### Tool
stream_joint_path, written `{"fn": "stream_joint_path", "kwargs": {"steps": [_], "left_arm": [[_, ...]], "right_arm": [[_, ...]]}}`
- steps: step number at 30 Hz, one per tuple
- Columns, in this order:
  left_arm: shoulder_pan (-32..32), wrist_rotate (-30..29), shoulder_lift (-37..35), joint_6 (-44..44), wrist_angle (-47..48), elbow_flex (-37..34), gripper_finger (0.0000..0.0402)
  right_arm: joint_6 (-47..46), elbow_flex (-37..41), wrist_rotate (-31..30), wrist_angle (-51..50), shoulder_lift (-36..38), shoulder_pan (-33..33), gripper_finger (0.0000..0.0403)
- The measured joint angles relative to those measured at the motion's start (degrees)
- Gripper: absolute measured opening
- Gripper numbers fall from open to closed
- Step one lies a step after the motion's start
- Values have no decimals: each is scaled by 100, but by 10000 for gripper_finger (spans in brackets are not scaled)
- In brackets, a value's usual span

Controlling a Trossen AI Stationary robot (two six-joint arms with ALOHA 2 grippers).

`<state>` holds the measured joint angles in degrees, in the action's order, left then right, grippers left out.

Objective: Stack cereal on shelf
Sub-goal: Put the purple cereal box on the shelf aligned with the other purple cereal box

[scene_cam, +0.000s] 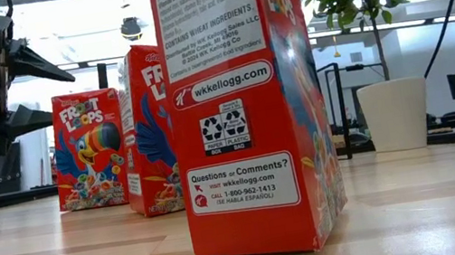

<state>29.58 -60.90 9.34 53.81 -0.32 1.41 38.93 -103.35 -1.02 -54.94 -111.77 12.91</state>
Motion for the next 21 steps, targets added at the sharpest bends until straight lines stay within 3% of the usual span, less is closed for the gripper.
{"fn": "stream_joint_path", "kwargs": {"steps": [12,21], "left_arm": [[2,0,0,1,0,0,300],[0,-12,0,1,0,0,300]], "right_arm": [[16,-16,-27,0,2,0,288],[-66,-717,-136,-429,9,-4,306]]}}
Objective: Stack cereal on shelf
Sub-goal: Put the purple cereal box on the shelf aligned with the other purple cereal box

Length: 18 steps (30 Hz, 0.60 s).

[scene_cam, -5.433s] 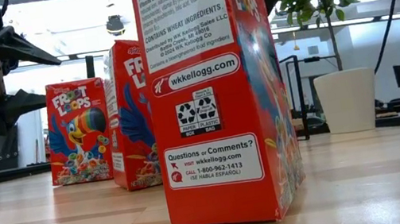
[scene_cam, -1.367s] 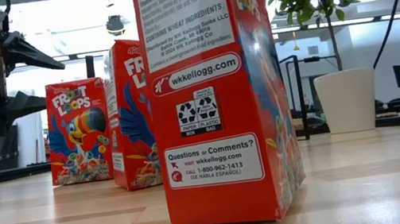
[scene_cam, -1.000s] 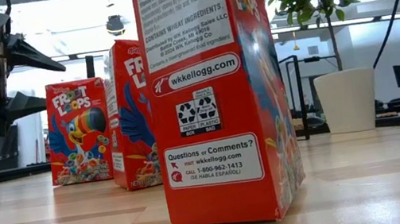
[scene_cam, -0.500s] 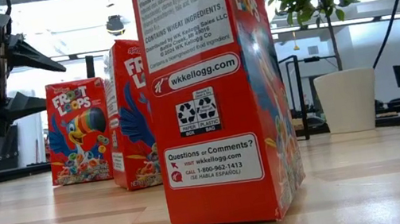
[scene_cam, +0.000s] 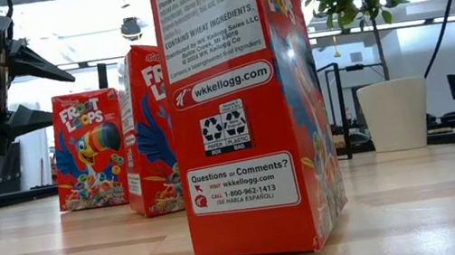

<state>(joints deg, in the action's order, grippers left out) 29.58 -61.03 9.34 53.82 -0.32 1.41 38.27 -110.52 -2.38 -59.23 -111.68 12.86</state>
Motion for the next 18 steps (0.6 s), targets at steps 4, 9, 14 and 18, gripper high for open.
{"fn": "stream_joint_path", "kwargs": {"steps": [4,9,14,18], "left_arm": [[0,-12,0,0,0,0,300],[0,-13,0,-19,0,0,300],[0,-90,0,-61,4,0,300],[2,-129,0,-57,21,0,300]], "right_arm": [[-202,-362,-405,-576,7,28,303],[-651,-308,-358,-1378,7,315,270],[-802,162,91,-1403,-2,612,229],[-650,282,142,-1200,-2,636,203]]}}
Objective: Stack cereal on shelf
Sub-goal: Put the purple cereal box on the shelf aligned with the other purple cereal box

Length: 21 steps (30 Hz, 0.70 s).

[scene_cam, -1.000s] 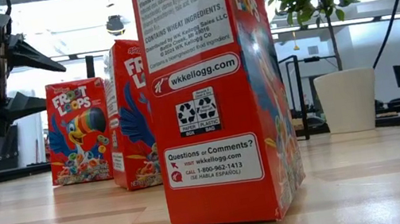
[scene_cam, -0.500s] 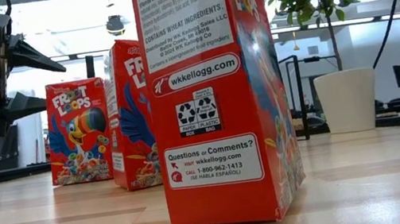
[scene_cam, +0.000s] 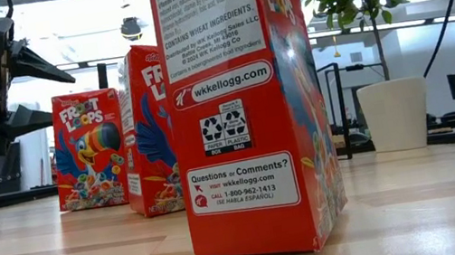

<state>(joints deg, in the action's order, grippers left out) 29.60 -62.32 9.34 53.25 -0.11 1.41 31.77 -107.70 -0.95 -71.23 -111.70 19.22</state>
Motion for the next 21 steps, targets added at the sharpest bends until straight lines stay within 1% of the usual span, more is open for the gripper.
{"fn": "stream_joint_path", "kwargs": {"steps": [4,10,17,21], "left_arm": [[0,-3,0,51,1,0,300],[1,-17,0,79,3,0,300],[1,-123,0,101,19,0,300],[0,-140,0,101,19,0,300]], "right_arm": [[195,0,216,268,-7,-71,184],[477,0,281,622,-9,-215,166],[616,0,274,1032,-11,-192,158],[594,0,274,1021,-11,-175,159]]}}
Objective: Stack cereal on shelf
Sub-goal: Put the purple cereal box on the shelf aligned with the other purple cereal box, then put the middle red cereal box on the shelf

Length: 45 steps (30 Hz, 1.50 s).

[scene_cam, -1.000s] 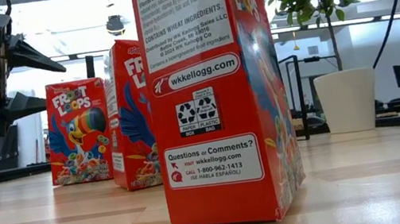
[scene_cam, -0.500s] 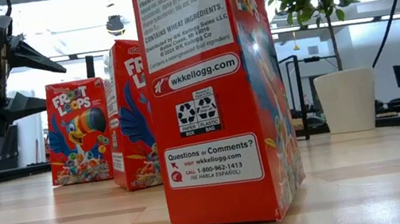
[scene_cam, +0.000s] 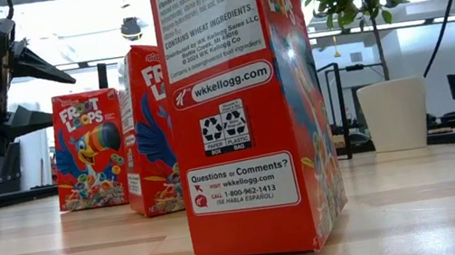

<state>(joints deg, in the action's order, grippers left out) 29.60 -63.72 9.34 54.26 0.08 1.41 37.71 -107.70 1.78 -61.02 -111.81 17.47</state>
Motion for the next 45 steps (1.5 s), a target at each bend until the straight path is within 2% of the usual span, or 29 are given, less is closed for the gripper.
{"fn": "stream_joint_path", "kwargs": {"steps": [12,25,34,40,45], "left_arm": [[-1,-141,0,0,26,0,300],[-2,-120,0,-2,26,0,300],[-1,-121,0,-2,25,0,300],[0,-120,0,-2,26,0,300],[0,-120,0,-2,26,0,300]], "right_arm": [[-223,0,-23,-276,0,-143,176],[-380,-33,2,-384,13,-146,162],[-334,-46,-12,-250,13,-184,192],[-319,-350,-29,-343,55,-202,211],[-373,-989,0,-900,63,-334,217]]}}
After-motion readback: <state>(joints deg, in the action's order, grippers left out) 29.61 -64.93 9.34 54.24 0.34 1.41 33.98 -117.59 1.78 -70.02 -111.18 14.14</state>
